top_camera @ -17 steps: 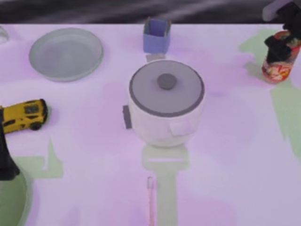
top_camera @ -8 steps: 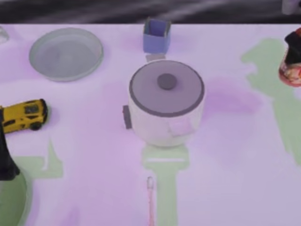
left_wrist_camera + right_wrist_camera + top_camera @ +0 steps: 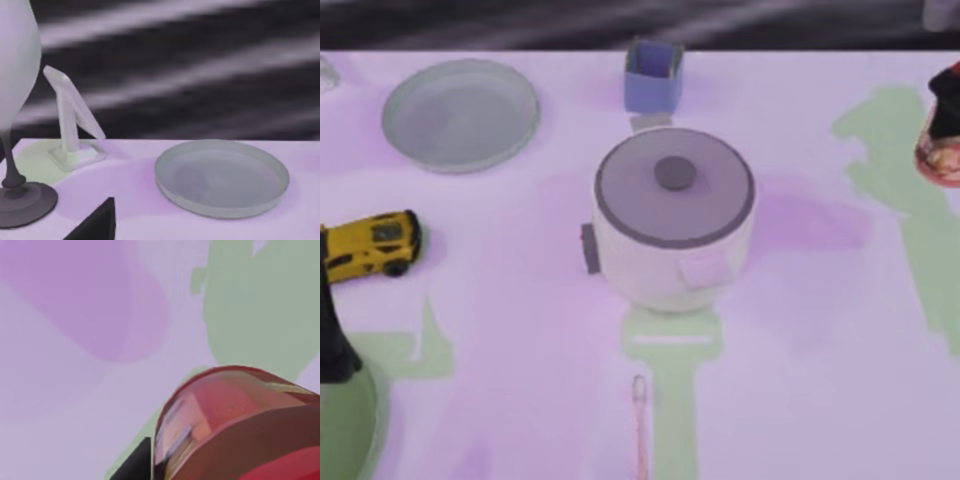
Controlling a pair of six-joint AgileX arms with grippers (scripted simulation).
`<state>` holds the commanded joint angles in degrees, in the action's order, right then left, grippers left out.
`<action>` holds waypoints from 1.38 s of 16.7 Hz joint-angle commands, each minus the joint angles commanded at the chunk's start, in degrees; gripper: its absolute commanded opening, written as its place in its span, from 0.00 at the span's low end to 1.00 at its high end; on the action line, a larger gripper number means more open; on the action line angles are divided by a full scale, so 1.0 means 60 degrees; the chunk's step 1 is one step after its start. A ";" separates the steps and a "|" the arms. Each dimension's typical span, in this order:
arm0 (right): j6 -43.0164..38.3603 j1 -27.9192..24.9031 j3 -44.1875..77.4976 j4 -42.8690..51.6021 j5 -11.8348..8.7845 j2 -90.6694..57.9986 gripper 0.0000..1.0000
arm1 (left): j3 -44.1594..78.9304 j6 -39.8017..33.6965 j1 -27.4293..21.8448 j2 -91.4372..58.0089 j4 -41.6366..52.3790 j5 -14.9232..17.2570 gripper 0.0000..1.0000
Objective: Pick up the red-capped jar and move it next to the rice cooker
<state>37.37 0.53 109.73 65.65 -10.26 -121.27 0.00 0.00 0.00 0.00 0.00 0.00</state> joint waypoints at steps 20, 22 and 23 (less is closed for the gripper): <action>-0.9193 -0.3096 -0.4304 -0.3307 0.2601 0.1611 0.00 | 0.0000 0.0000 0.0000 0.0000 0.0000 0.0000 1.00; -0.9193 -0.3096 -0.4304 -0.3307 0.2601 0.1611 0.00 | 0.0000 0.0000 0.0000 0.0000 0.0000 0.0000 1.00; -0.9197 -0.3048 -0.4281 -0.3285 0.2574 0.1565 0.00 | 0.0000 0.0000 0.0000 0.0000 0.0000 0.0000 1.00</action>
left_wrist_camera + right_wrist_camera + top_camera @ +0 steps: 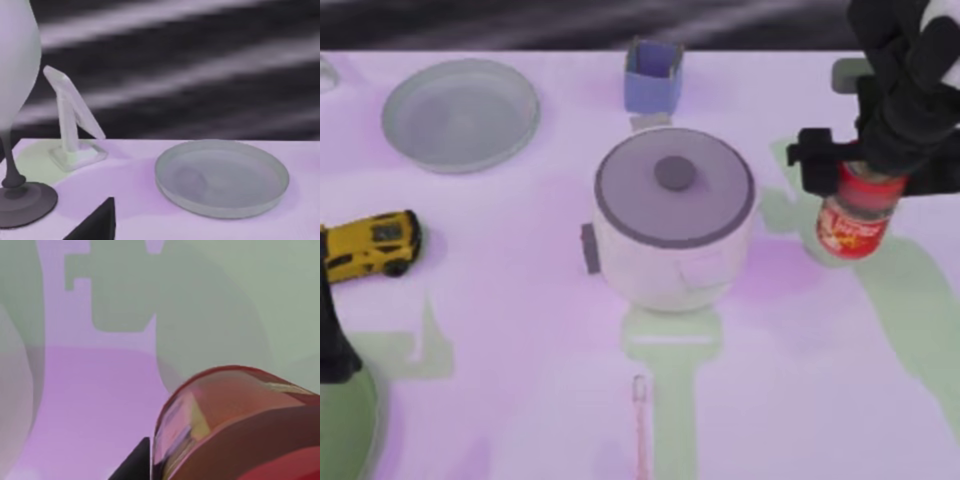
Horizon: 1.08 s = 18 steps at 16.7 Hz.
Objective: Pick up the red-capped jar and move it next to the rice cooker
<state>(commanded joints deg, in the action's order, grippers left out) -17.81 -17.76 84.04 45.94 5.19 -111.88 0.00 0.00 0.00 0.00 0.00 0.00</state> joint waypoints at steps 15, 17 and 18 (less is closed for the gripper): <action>0.0034 -0.0006 -0.0756 -0.1608 0.0024 -0.0804 0.23 | 0.0000 0.0000 0.0000 0.0000 0.0000 0.0000 1.00; 0.0034 -0.0006 -0.0756 -0.1608 0.0024 -0.0804 0.38 | 0.0000 0.0000 0.0000 0.0000 0.0000 0.0000 1.00; 0.0034 -0.0006 -0.0756 -0.1608 0.0024 -0.0804 0.45 | 0.0000 0.0000 0.0000 0.0000 0.0000 0.0000 1.00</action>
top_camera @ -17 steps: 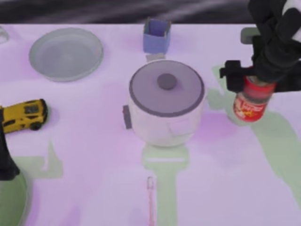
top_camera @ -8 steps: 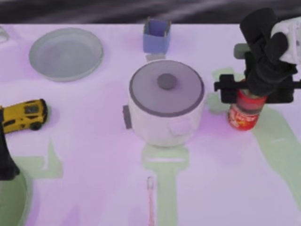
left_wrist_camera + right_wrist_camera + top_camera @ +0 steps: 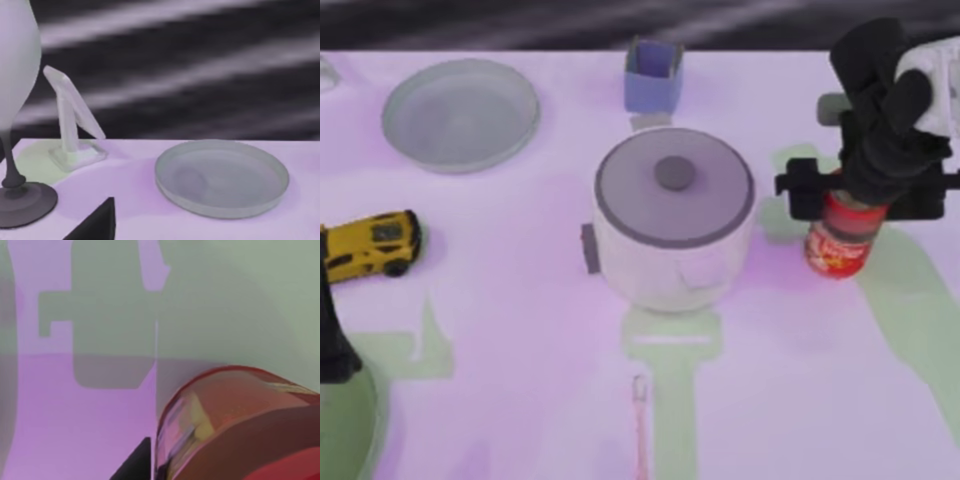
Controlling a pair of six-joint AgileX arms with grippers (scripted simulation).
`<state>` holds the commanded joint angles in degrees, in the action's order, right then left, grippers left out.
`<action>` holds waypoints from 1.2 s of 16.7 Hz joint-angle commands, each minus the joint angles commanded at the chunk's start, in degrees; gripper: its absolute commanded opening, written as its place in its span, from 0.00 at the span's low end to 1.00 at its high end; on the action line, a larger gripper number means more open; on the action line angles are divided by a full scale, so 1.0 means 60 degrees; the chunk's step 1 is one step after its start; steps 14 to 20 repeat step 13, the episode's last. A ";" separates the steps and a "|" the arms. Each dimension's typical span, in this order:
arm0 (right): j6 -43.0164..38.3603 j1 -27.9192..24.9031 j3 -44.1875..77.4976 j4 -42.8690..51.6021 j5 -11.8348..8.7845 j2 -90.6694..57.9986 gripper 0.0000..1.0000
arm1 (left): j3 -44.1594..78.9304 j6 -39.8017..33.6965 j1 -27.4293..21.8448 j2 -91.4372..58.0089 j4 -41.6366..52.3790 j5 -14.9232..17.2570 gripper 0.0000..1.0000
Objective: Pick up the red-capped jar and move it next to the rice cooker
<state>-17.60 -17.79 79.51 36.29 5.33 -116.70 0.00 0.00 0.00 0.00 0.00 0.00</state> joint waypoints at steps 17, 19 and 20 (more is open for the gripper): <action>0.0000 0.0000 0.0000 0.0000 0.0000 0.0000 1.00 | 0.0000 0.0000 0.0000 0.0000 0.0000 0.0000 1.00; 0.0000 0.0000 0.0000 0.0000 0.0000 0.0000 1.00 | 0.0000 0.0000 0.0000 0.0000 0.0000 0.0000 1.00; 0.0000 0.0000 0.0000 0.0000 0.0000 0.0000 1.00 | 0.0000 0.0000 0.0000 0.0000 0.0000 0.0000 1.00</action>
